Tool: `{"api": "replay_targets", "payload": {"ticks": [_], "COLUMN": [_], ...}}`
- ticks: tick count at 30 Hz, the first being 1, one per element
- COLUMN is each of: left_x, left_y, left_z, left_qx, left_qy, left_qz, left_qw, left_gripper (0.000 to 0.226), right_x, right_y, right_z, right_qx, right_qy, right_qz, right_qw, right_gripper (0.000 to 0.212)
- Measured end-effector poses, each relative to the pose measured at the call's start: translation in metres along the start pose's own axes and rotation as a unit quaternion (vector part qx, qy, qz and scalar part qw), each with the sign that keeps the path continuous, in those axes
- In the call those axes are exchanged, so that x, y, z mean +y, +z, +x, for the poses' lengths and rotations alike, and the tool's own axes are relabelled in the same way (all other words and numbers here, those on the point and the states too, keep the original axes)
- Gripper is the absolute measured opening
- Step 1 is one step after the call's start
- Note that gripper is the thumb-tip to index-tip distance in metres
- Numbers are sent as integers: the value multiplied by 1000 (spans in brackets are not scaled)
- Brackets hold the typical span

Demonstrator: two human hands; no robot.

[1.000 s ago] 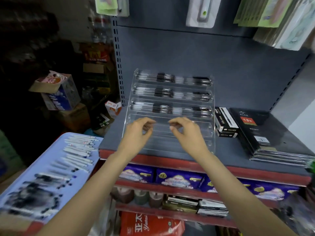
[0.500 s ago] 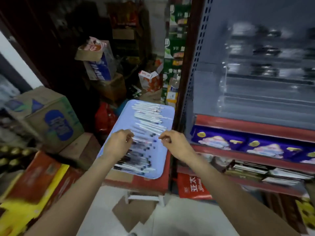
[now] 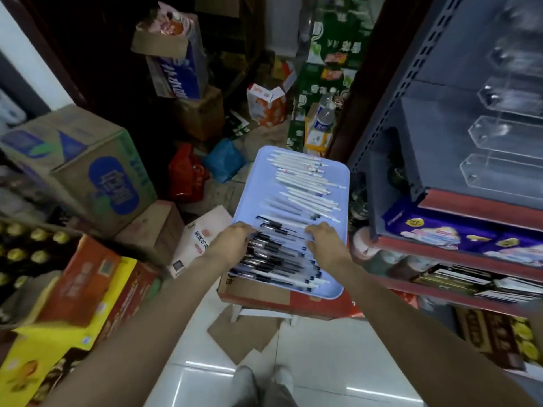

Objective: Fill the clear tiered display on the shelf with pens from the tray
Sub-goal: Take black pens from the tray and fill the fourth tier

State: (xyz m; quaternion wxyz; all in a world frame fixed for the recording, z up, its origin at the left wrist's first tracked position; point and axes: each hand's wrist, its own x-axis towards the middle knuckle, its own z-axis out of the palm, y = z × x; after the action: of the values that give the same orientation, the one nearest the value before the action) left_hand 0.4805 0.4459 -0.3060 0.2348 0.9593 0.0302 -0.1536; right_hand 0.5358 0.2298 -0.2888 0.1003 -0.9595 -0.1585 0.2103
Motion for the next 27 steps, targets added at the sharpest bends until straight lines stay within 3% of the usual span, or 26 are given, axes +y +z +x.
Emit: {"api": "replay_targets", "payload": {"ticks": [7,12,17,21,23,25,27], "left_x": [-4,-6,1,52,88,121,151], "left_y": [-3,-5,-13,-38,-52,-66,-76], "left_z": [10,9,5,-1,-1,2,9], "left_qx": [32,42,64,39,31,56,72], "left_qy": [6,35,5,19,47,56,58], "left_qz": [-26,-25,-97,-288,-365,-416,-451], "left_qw": [999,998,993,957,929,906,888], "left_gripper": [38,33,31,24,19,36,36], "right_x": [-7,-9,-6,-15,-17,-17,-9], "right_y": [-5,-12,-15,-40,-56,-75,-95], "right_z": [19,17,4,-19,-30,-41,-51], "right_qx": [-55,-63,8,79,102,127,164], "right_qy": [11,2,33,6,-13,-13,-7], "right_qz": [-60,-34,159,417,433,436,462], "right_qw": [997,997,987,905,896,891,872], "right_gripper": [16,6,10,14,17,15,13]}}
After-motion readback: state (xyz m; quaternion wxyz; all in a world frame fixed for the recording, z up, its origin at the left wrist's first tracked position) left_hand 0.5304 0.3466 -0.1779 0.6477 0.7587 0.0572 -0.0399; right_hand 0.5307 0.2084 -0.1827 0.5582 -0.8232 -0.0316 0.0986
